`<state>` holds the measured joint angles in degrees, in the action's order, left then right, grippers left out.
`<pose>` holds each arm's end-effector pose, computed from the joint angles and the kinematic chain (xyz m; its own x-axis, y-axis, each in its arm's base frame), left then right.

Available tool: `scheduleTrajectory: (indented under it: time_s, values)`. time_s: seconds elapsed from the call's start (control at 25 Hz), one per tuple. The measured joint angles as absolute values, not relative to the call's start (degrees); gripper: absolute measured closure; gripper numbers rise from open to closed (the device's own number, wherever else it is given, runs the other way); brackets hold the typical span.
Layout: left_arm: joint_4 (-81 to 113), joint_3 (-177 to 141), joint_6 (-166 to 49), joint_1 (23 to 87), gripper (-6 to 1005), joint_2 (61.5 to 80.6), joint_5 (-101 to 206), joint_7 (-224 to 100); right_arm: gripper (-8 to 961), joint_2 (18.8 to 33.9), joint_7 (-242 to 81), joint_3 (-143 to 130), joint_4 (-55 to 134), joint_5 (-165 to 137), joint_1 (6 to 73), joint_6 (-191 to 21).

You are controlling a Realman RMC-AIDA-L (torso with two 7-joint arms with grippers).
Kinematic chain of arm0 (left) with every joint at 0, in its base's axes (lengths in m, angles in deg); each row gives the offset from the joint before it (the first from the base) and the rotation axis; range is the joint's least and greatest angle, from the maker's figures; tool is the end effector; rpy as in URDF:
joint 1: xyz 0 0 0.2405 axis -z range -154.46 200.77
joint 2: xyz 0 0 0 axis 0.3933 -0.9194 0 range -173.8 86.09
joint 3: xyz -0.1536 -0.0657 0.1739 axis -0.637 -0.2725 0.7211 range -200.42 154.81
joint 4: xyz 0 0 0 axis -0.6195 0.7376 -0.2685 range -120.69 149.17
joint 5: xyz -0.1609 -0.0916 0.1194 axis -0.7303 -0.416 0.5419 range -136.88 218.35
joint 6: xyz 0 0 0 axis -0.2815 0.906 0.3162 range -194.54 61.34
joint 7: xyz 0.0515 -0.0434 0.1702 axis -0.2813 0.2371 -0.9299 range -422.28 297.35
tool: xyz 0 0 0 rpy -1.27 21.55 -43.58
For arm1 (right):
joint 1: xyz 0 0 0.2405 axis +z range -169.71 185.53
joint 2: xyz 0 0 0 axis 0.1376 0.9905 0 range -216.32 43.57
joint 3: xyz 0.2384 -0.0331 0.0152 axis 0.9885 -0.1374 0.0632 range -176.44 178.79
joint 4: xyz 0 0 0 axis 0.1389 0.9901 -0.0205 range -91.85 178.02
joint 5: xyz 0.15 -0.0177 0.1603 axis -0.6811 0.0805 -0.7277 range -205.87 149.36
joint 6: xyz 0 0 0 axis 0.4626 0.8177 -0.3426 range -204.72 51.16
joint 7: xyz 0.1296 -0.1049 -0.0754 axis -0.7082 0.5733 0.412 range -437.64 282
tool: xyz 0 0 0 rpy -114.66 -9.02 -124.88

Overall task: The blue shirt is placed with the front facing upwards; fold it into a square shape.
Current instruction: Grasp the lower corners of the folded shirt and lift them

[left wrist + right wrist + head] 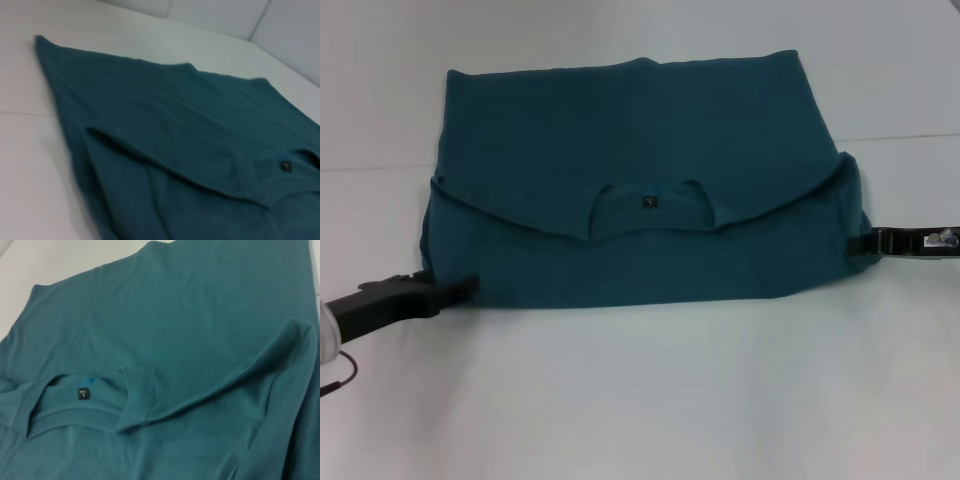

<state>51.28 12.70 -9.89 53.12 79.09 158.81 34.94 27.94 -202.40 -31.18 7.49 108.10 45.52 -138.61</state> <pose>-0.3138 0.3988 -0.0265 0.5365 0.6001 0.5933 0.8438 -0.3893 -0.3693 0.3220 0.4233 0.0205 0.3565 -0.7789 -0.5160 -0.9241 -0.2126 -0.3176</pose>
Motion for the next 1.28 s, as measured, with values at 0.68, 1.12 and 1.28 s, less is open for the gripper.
scheduleTrajectory:
  time_s: [0.68,1.12,1.28]
  values:
    - [51.4,14.9,-14.1,53.6,255,79.28,159.5,34.8,946,28.05,-202.0,-31.2,7.5,108.0,45.5,-139.1]
    - [51.3,18.5,-14.2,53.6,286,79.87,159.5,34.7,946,28.05,-202.0,-31.2,7.5,108.0,45.5,-139.3]
    - [51.5,18.6,-14.1,53.4,297,79.89,159.5,34.8,947,28.08,-202.0,-31.2,7.5,108.0,45.5,-139.3]
